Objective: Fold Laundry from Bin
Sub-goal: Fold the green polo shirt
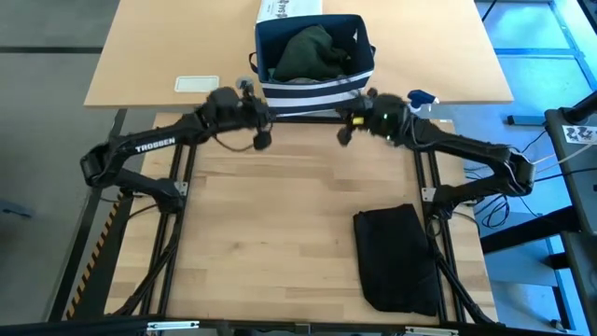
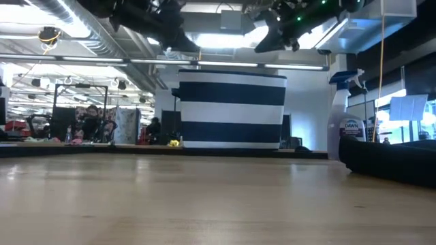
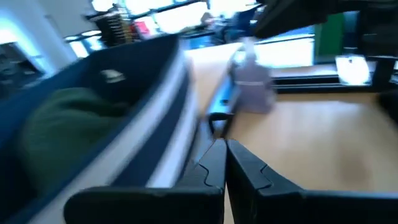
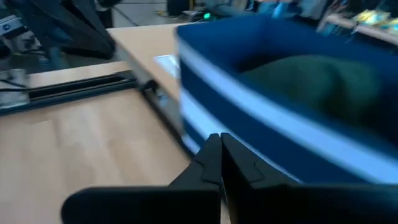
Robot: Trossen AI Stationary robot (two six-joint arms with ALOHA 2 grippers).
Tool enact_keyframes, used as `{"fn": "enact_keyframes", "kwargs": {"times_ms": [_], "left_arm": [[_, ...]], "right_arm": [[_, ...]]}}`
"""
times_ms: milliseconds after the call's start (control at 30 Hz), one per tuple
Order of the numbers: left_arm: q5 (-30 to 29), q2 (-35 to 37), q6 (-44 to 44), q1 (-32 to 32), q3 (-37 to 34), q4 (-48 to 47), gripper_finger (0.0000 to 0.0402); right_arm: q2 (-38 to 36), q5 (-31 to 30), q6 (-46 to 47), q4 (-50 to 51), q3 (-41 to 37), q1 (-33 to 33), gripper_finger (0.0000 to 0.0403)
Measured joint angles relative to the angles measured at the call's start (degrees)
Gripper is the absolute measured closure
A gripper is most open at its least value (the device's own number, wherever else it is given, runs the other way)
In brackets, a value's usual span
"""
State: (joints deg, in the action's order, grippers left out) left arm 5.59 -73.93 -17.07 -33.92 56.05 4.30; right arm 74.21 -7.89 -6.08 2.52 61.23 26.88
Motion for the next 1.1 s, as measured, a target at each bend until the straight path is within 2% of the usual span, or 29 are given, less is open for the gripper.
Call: {"fn": "enact_keyframes", "kwargs": {"times_ms": [133,333,467,600,800,933,1100], "left_arm": [[1.62,-0.02,-0.29,-6.74,0.62,0.46,0.0401],[7.46,-2.58,-2.32,-12.93,5.94,-0.43,0.0401],[9.83,-5.94,-7.32,-14.26,13.32,-7.52,0.04],[7.4,-10.55,-13.33,-13.79,23.05,-18.27,0.0373],[5.31,-18.52,-18.99,-13.09,34.0,-31.07,0.0292],[1.63,-22.87,-21.68,-12.51,37.35,-33.4,0.0243],[1.27,-25.16,-22.55,-11.8,38.08,-34.25,0.0197]], "right_arm": [[1.94,1.78,-2.3,0.27,2.55,6.55,0.0402],[9.18,13.42,-4.05,0.53,9.66,14.7,0.0402],[14.68,20.54,-7.78,5.96,16.79,17.39,0.0397],[19.29,19.35,-13.53,17.71,26.08,17.45,0.035],[23.83,15.59,-23.92,27.1,36.26,16.22,0.0243],[24.36,13.85,-28.05,30.15,38.86,16.17,0.0192],[24.41,13.45,-30.2,32.46,38.89,17.05,0.0167]]}}
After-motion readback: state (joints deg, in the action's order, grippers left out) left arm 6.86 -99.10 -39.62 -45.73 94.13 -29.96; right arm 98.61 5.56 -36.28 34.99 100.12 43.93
